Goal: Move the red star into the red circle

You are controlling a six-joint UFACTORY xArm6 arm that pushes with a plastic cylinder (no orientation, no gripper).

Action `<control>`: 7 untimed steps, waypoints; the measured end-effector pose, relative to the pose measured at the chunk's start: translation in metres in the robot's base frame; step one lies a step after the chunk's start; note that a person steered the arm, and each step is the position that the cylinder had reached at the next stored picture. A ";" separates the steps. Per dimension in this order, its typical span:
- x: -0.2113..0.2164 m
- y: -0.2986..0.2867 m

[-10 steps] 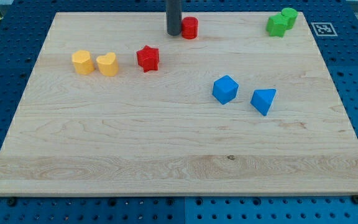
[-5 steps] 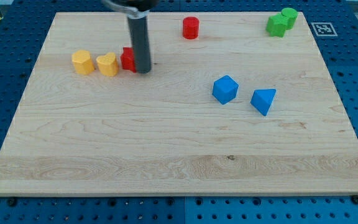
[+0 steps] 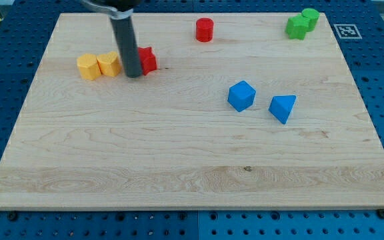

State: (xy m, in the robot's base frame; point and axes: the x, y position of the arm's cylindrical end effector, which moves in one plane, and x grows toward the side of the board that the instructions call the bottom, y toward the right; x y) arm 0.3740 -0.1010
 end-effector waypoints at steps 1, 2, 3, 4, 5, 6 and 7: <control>-0.005 0.028; -0.012 0.032; -0.026 0.014; -0.047 -0.013; -0.050 -0.032; -0.065 -0.035; -0.072 -0.021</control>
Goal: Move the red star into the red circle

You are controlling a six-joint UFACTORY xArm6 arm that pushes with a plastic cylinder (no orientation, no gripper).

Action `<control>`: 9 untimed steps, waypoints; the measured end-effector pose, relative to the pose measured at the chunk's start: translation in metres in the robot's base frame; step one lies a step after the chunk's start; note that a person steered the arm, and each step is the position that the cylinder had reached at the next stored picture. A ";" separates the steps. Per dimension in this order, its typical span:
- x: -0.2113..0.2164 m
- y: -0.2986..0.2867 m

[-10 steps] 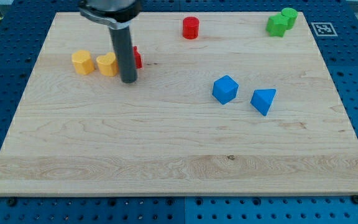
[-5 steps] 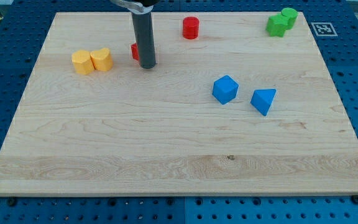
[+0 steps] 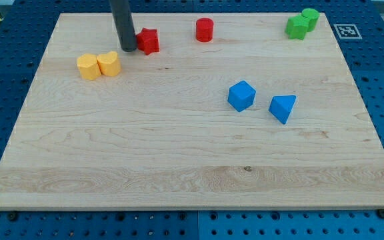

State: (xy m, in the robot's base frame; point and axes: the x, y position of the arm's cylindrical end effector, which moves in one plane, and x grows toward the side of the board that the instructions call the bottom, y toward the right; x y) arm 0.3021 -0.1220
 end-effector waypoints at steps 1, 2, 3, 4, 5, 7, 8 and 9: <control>0.000 0.031; 0.000 0.068; 0.000 0.090; -0.004 0.094; -0.022 0.069; -0.057 0.059; -0.057 0.093; -0.057 0.119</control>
State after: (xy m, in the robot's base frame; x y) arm 0.2456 -0.0025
